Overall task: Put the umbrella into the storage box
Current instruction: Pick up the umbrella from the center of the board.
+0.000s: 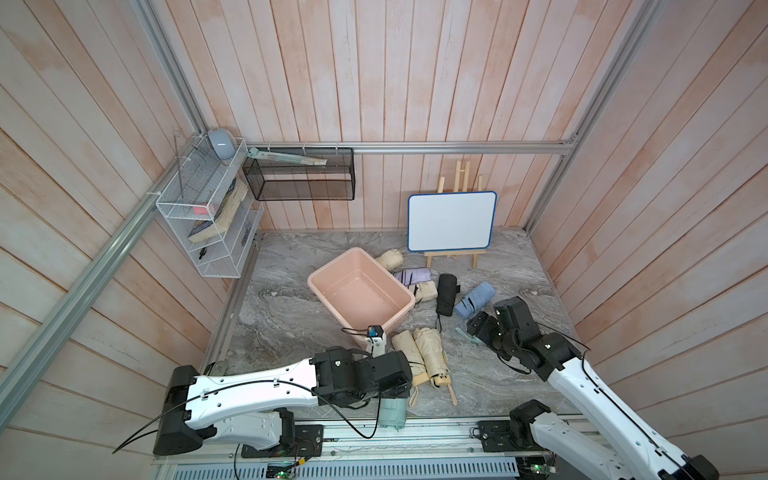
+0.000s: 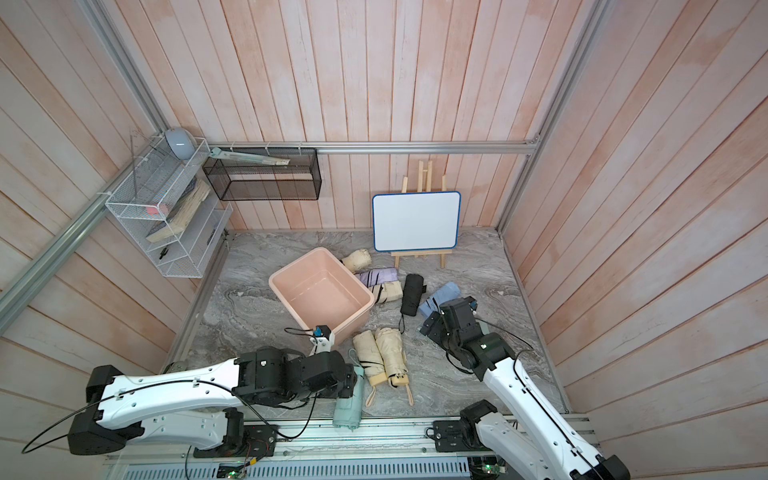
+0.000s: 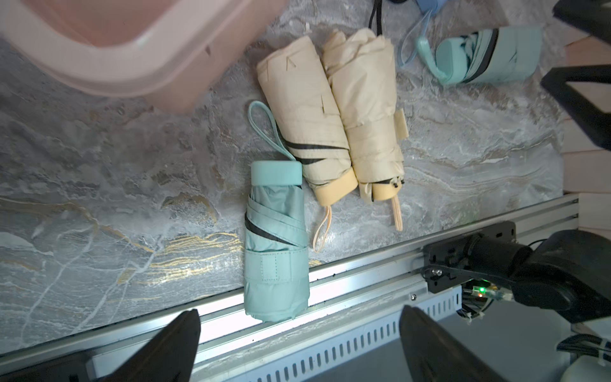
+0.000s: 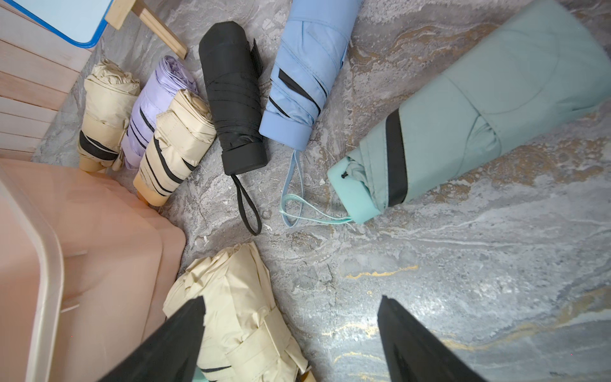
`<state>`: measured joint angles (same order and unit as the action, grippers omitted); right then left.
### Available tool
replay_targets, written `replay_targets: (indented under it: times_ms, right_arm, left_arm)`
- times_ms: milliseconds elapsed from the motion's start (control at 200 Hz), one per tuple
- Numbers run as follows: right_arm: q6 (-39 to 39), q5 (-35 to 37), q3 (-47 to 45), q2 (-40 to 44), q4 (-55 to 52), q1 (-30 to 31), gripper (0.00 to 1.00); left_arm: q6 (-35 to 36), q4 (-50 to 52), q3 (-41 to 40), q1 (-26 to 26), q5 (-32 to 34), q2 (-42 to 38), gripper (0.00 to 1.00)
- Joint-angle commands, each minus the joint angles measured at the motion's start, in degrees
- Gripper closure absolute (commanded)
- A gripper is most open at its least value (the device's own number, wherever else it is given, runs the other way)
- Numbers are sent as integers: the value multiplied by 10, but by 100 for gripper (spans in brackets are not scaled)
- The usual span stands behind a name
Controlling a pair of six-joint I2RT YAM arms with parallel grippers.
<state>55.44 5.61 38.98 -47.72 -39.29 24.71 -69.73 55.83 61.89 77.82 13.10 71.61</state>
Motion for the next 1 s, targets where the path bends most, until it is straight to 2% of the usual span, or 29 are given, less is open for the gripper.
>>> replay_targets:
  times_ms: [0,265,610,845,995]
  right_arm:
    - [12,19,-21,29,-20,-1,12]
    - [47,23,-53,89,-24,-1,12]
    - [62,20,-54,92,-28,-1,12]
    - [71,32,-50,99,-40,-1,12]
    - [80,30,-52,107,-39,-1,12]
  left_arm:
    - [-2,-40,-23,2,-37,26,0]
    - [27,-120,-80,-8,-84,78,0]
    - [46,-200,-115,-33,-104,139,0]
    - [18,-199,-121,-40,-97,174,0]
    - [36,-183,-98,-40,-92,209,0]
